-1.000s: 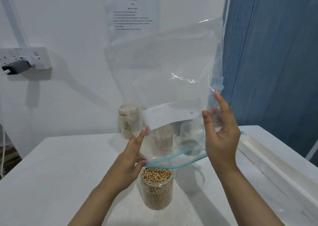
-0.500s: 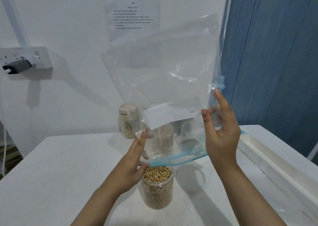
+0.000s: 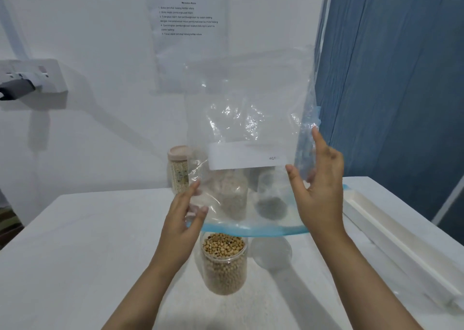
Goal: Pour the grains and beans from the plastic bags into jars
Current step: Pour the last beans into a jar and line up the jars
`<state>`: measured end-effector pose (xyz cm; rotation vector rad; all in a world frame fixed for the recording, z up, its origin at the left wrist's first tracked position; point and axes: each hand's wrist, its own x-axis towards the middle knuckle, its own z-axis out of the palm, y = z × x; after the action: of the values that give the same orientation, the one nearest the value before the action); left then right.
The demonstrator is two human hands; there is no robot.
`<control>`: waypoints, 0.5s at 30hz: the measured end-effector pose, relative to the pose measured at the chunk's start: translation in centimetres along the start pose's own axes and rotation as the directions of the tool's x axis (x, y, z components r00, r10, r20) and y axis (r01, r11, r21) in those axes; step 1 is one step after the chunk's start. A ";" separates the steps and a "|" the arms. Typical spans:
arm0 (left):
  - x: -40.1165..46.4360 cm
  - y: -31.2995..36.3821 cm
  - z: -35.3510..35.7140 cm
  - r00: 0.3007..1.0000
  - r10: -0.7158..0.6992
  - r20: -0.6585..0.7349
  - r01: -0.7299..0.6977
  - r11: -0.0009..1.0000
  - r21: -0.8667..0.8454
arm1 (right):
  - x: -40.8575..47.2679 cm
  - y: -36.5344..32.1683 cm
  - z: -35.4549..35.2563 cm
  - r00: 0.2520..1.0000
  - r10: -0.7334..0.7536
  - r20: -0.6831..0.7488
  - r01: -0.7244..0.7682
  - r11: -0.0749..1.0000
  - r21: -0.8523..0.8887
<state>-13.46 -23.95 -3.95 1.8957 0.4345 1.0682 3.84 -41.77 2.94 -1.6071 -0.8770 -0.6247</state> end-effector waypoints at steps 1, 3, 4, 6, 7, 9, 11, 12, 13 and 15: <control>0.1 0.1 0.0 0.999 -0.024 -0.032 0.023 0.999 -0.027 | -0.2 0.0 -0.2 1.000 0.009 -0.001 -0.009 1.000 -0.027; 0.3 0.4 0.0 0.996 -0.067 -0.066 0.061 0.994 -0.095 | -0.6 -0.2 -0.8 1.000 -0.012 0.005 0.012 0.999 -0.040; 0.4 0.4 0.0 0.993 -0.091 -0.075 0.080 0.987 -0.139 | -0.9 -0.4 -1.2 0.999 -0.041 0.030 0.041 0.999 -0.019; 0.7 0.7 0.1 0.986 -0.137 -0.091 0.115 0.969 -0.217 | -1.4 -1.0 -2.1 0.990 -0.104 0.094 0.102 0.994 0.025; 0.8 0.9 0.1 0.982 -0.157 -0.100 0.130 0.964 -0.234 | -1.7 -1.3 -2.5 0.986 -0.121 0.116 0.116 0.992 0.049; 1.0 1.4 0.4 0.972 -0.194 -0.131 0.155 0.954 -0.257 | -2.2 -2.0 -3.6 0.985 -0.092 0.146 0.070 0.986 0.151; 1.2 1.7 0.6 0.956 -0.231 -0.179 0.174 0.942 -0.287 | -2.9 -2.6 -4.7 0.978 -0.047 0.205 -0.022 0.948 0.318; 1.4 1.8 0.6 0.946 -0.253 -0.203 0.185 0.935 -0.303 | -3.2 -2.7 -5.4 0.970 -0.035 0.240 -0.062 0.920 0.386; 1.5 1.7 0.7 0.936 -0.274 -0.222 0.194 0.926 -0.324 | -3.5 -2.7 -5.9 0.960 -0.035 0.277 -0.088 0.903 0.421; 1.9 1.7 1.1 0.917 -0.326 -0.229 0.207 0.881 -0.425 | -3.3 -2.4 -6.9 0.946 -0.076 0.315 -0.039 0.938 0.343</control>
<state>-11.69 -24.21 -1.83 1.2808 0.5863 1.1526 0.42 -48.99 3.17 -1.3976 -1.1750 -0.1988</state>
